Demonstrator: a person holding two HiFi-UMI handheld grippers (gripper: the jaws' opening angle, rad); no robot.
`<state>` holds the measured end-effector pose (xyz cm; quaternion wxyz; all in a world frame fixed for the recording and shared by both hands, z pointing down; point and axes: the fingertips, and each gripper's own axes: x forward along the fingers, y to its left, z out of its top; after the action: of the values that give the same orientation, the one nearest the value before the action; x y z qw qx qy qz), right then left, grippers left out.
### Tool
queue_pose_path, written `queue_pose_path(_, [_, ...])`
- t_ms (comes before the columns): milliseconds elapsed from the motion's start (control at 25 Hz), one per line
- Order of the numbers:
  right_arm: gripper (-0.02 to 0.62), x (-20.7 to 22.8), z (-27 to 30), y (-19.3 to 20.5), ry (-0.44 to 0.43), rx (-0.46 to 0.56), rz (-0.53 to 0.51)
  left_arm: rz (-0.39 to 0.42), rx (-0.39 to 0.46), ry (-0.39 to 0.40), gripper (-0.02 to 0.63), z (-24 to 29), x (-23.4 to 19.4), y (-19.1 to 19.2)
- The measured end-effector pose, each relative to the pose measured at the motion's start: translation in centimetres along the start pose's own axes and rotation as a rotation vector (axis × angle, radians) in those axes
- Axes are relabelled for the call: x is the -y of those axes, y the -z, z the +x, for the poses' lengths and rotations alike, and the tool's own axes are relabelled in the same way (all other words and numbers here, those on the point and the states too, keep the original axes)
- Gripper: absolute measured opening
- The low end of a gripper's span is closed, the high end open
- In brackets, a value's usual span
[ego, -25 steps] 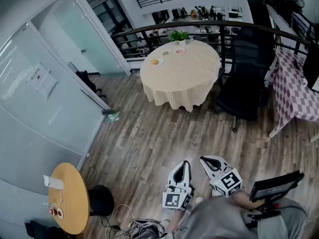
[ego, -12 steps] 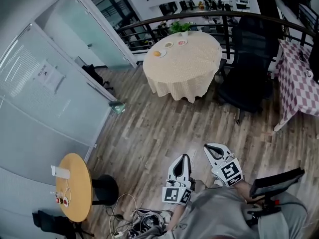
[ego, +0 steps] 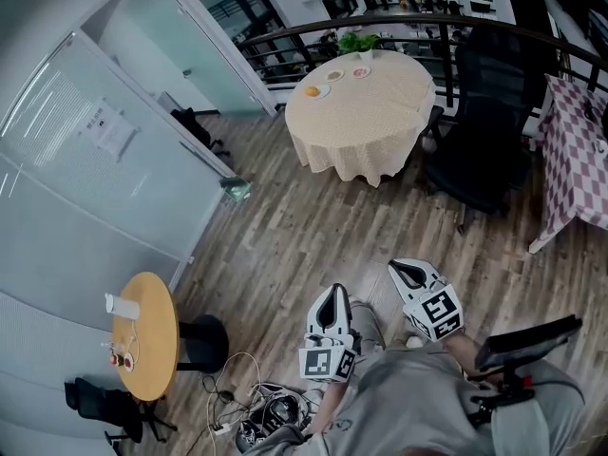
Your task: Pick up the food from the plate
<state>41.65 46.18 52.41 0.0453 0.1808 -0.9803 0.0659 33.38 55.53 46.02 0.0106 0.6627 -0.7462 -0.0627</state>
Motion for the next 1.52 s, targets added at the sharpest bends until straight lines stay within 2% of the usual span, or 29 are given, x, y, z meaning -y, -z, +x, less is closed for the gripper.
queue_pose_path(240, [0.015,1.2,0.5,0.3,0.009,0.009,0.01,0.024,0.015,0.005,0.011,0.9,0.2,-0.2])
queue_pose_path(520, [0.015,3.0,2.2,0.4,0.042,0.01,-0.009,0.018,0.014,0.0,0.011,3.1,-1.4,0.9])
queue_pose_path(800, [0.015,4.8,6.5,0.1,0.063,0.0,-0.017,-0.001,-0.01,-0.029,0.011,6.7,-6.1,2.7])
queue_pose_path(1200, [0.015,8.2,15.8,-2.1,0.094,0.007,-0.011,-0.031,-0.066,0.024,0.011,15.4,-13.0,5.0])
queue_pose_path(1520, [0.015,10.5,24.7,-3.3,0.114,-0.022,-0.011,-0.068,-0.088,0.066,0.011,22.2,-19.5,5.3])
